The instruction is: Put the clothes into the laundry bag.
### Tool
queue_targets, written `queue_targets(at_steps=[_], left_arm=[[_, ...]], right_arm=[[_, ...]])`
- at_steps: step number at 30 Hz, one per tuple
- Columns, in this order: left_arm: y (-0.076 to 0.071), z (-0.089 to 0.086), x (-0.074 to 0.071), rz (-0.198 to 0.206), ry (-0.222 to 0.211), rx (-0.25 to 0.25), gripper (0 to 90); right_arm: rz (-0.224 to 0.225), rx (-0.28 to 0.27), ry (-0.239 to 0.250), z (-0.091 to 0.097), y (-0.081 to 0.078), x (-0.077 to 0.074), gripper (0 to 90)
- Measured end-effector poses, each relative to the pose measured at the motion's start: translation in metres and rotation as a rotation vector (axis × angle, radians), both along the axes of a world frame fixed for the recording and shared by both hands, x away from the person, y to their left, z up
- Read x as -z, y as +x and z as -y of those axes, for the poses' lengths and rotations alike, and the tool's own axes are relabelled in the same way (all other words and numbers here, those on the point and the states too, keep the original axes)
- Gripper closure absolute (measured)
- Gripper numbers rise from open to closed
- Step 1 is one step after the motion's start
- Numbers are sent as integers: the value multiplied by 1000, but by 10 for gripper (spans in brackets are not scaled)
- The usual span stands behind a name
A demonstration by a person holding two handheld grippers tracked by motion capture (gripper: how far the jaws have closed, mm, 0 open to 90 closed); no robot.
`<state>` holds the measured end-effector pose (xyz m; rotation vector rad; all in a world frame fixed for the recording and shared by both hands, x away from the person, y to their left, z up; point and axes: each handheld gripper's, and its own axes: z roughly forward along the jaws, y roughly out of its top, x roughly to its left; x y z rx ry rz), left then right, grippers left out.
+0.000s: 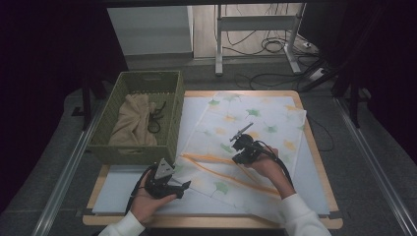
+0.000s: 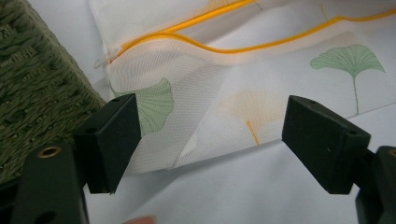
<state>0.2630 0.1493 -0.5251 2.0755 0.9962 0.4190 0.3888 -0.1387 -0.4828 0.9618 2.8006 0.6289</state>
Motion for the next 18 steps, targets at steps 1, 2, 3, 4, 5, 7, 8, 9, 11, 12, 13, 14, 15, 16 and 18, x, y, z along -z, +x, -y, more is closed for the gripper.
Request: queue_targets(at_steps=[1, 2, 3, 4, 5, 7, 8, 9, 11, 12, 13, 14, 15, 16, 18], left_arm=[[0, 0, 0, 0, 0, 1, 192], [0, 0, 0, -1, 0, 1, 192], [1, 0, 0, -1, -1, 0, 192], [1, -1, 0, -2, 0, 2, 192], [1, -1, 0, -2, -1, 3, 192], [0, -1, -1, 0, -2, 3, 192], [0, -1, -1, 1, -2, 4, 191], [0, -1, -1, 2, -1, 5, 191], [0, -1, 0, 2, 0, 4, 191], [0, -1, 0, 2, 1, 5, 192], [0, -1, 0, 1, 2, 5, 191], [0, -1, 0, 2, 2, 6, 191], [0, -1, 0, 2, 2, 5, 191], [0, -1, 0, 2, 2, 6, 191], [0, -1, -1, 3, 1, 7, 191]], right_arm=[[0, 2, 9, 1, 0, -3, 869], [-2, 3, 14, 2, 0, -4, 871], [-2, 3, 14, 2, 0, -4, 871], [1, 0, 18, 3, 0, -6, 871], [-1, 3, 28, 4, 0, -7, 872], [-3, 3, 51, 6, 1, -11, 872], [3, 6, 73, 8, 0, -14, 872], [3, 6, 73, 8, 0, -14, 872], [10, 7, 83, 10, 0, -18, 872], [12, 9, 87, 10, -1, -19, 873], [14, 10, 97, 12, -1, -21, 872], [14, 10, 97, 12, -1, -21, 872], [18, 13, 104, 13, -1, -22, 873], [19, 15, 107, 14, 0, -23, 873], [19, 22, 114, 15, 0, -24, 873]])
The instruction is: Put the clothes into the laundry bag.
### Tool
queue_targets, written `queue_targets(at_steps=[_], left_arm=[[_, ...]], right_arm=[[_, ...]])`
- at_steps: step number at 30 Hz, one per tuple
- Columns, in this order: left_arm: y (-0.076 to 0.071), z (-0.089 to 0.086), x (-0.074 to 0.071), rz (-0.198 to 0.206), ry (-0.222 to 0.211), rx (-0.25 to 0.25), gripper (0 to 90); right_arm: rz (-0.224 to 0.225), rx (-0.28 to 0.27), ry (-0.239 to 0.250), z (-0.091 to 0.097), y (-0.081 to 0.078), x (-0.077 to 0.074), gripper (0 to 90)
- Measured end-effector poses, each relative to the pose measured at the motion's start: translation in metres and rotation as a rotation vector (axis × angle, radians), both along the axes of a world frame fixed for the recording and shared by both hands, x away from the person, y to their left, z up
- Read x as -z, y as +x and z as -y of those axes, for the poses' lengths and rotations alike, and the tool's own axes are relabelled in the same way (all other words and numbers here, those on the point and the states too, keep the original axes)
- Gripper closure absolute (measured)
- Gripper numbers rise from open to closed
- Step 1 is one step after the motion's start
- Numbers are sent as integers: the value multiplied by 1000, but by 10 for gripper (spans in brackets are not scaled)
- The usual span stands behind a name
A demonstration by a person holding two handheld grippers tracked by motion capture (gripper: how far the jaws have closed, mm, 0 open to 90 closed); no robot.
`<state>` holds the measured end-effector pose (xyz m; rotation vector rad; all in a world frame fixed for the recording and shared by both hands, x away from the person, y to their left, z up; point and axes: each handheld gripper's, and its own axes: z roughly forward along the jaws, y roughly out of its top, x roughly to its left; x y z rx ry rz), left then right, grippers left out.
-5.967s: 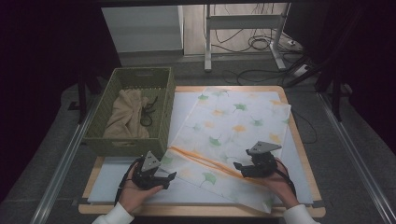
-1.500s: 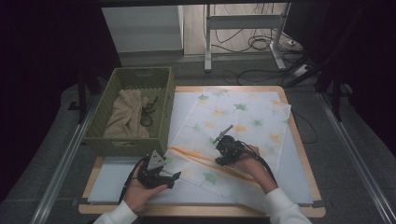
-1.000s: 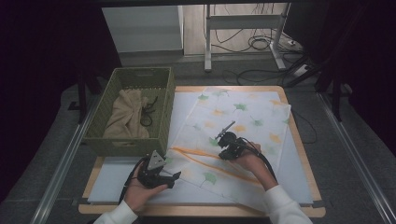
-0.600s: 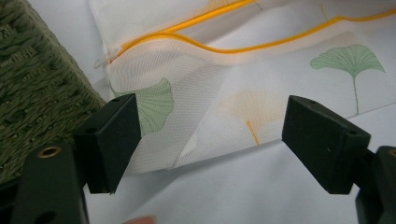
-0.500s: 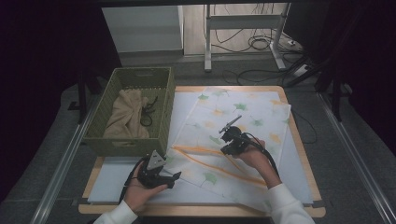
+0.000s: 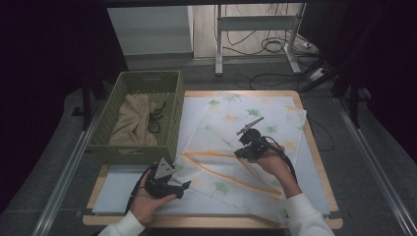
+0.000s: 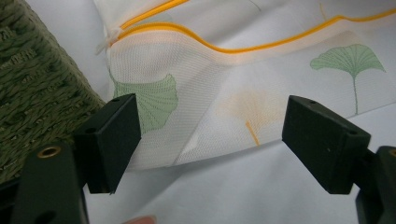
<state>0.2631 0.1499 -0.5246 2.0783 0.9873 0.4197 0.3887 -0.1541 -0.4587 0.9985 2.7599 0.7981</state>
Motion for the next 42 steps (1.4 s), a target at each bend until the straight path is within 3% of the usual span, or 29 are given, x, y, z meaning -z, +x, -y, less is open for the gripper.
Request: queue_targets(at_steps=[42], left_arm=[[-1, 1, -1, 8, -1, 6, 189]], right_arm=[[81, 19, 100, 15, 3, -35, 884]])
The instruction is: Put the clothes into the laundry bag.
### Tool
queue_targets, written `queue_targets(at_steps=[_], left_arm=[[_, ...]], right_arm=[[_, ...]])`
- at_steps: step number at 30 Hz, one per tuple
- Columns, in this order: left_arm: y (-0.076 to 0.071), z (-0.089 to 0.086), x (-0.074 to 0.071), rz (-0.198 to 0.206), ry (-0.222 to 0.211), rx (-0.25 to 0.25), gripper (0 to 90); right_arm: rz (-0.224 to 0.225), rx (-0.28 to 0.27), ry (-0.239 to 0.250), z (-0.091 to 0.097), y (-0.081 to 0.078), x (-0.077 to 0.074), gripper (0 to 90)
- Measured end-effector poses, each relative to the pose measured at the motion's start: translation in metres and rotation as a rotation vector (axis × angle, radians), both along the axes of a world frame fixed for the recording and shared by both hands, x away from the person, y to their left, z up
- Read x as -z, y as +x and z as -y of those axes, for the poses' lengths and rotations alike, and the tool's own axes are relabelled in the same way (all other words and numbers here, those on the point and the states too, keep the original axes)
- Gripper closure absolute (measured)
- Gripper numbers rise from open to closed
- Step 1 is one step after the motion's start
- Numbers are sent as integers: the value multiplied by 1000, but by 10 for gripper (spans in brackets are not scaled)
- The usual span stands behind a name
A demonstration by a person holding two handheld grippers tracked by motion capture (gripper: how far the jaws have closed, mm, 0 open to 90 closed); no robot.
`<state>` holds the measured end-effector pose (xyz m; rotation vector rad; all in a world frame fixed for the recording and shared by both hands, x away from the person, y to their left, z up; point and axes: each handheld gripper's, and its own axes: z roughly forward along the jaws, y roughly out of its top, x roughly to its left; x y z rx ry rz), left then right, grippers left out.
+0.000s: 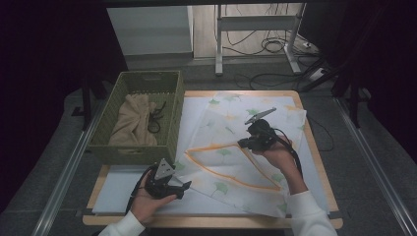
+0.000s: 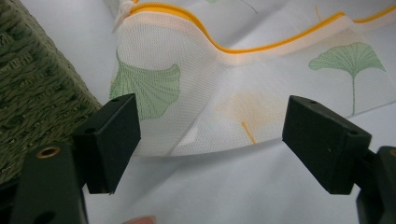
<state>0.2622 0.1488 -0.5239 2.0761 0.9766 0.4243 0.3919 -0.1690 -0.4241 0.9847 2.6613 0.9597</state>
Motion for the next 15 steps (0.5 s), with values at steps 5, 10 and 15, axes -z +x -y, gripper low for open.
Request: queue_targets(at_steps=[5, 10, 15], left_arm=[[0, 0, 0, 0, 1, 0, 189], [0, 0, 0, -1, 1, 2, 188], [0, 0, 0, 0, 1, 3, 189]], right_arm=[[9, 4, 14, 1, -1, -5, 884], [23, 5, 29, 3, -1, -11, 884], [30, 10, 42, 5, 0, -14, 884]])
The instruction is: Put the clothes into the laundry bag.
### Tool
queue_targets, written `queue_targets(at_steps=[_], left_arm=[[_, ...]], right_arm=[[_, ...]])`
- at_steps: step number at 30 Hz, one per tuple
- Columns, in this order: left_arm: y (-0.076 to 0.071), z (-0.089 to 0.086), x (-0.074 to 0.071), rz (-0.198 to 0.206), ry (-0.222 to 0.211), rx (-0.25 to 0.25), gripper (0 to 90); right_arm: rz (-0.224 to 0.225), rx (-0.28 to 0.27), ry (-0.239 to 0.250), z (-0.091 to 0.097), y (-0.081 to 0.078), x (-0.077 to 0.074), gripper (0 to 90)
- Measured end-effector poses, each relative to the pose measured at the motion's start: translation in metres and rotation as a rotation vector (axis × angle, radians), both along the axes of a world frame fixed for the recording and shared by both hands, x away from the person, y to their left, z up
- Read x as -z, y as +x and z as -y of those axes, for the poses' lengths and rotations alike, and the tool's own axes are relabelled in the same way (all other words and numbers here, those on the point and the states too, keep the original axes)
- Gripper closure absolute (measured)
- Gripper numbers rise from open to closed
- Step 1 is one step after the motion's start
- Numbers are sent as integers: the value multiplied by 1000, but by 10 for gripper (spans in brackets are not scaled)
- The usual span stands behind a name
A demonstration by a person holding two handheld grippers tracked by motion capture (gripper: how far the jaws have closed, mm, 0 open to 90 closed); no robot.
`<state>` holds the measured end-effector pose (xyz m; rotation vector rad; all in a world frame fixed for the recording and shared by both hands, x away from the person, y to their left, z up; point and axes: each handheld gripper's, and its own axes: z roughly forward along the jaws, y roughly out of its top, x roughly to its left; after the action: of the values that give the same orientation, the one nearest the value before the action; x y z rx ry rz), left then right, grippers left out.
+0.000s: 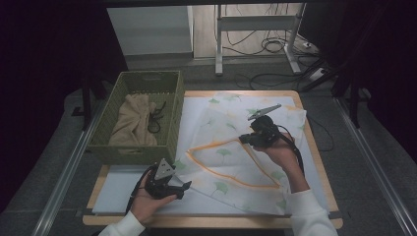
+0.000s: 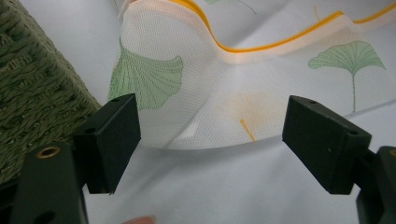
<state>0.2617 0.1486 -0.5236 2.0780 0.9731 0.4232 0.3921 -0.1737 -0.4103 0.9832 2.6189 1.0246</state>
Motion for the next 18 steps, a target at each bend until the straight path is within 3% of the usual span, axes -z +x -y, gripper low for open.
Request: queue_targets(at_steps=[13, 18], left_arm=[[0, 1, 0, 1, -4, -1, 189], [-1, 1, -1, 5, -8, -2, 195]], right_arm=[[44, 4, 16, 1, -3, -12, 886], [37, -1, 20, 1, -2, -11, 886]])
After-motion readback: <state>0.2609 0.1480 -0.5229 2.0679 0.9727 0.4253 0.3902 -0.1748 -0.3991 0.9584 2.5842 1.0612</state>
